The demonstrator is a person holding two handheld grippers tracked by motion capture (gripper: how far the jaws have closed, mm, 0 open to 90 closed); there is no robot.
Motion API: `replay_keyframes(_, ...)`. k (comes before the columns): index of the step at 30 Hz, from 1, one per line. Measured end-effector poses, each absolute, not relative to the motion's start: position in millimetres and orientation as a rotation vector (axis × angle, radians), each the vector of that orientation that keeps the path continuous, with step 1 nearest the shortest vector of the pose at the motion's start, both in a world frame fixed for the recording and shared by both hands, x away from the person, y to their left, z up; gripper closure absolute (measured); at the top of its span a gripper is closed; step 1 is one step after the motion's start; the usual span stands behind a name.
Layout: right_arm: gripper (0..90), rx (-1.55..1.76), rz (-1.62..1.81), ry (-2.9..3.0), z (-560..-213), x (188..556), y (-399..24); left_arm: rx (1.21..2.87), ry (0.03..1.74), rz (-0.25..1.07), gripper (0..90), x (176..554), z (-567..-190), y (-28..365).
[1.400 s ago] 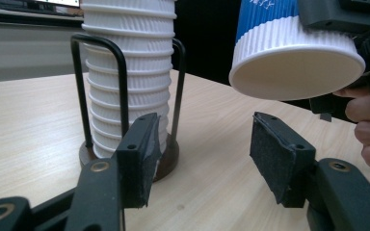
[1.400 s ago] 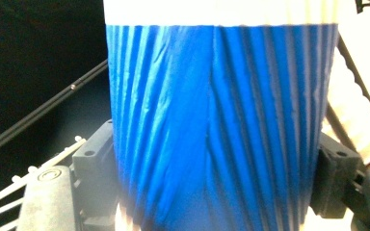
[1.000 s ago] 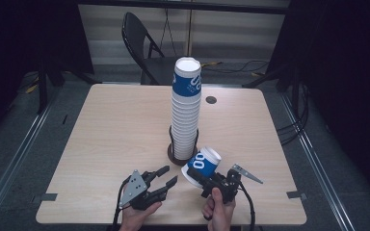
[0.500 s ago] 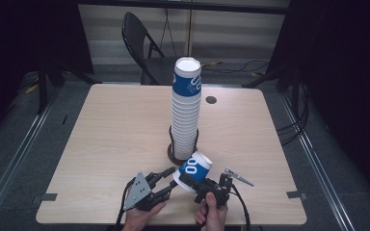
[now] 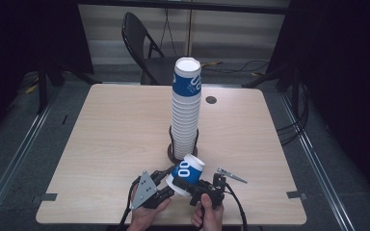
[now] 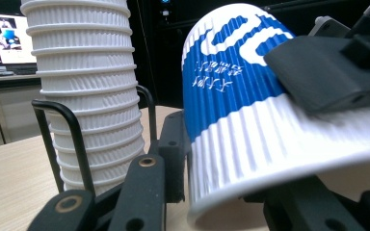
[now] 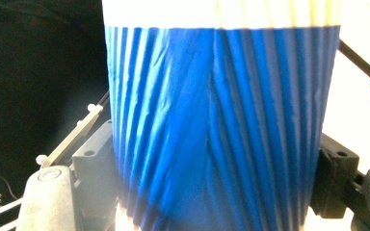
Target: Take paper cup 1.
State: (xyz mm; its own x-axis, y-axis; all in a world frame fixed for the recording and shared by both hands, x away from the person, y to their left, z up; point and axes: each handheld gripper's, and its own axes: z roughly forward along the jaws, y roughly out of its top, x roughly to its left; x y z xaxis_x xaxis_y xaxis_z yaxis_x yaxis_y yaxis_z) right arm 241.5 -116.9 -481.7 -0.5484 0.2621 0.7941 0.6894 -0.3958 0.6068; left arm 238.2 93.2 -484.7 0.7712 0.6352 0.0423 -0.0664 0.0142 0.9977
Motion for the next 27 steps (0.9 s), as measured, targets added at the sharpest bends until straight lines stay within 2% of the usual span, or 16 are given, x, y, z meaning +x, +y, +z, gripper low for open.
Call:
replay_keyframes(4, 20.5, -1.284, -2.0, -1.522, -481.9, 242.9, -116.1, 1.458, 0.52, 0.576, 79.0, 239.7, -484.7, 94.3)
replay_keyframes(10, 16.5, -1.287, -2.017, -1.545, -482.3, 244.7, -115.4, 1.474, 0.516, 0.562, 84.1, 239.1, -484.1, 94.2)
replay_keyframes(15, 13.3, -1.302, -2.048, -1.548, -481.5, 247.2, -117.8, 1.501, 0.524, 0.54, 84.9, 238.1, -485.1, 93.6)
replay_keyframes(24, 13.1, -1.332, -2.122, -1.594, -467.8, 257.3, -130.5, 1.538, 0.533, 0.497, 85.2, 237.7, -484.0, 103.6)
replay_keyframes(27, 13.2, -1.338, -2.139, -1.618, -464.8, 260.2, -133.0, 1.549, 0.542, 0.44, 85.2, 239.2, -482.0, 106.7)
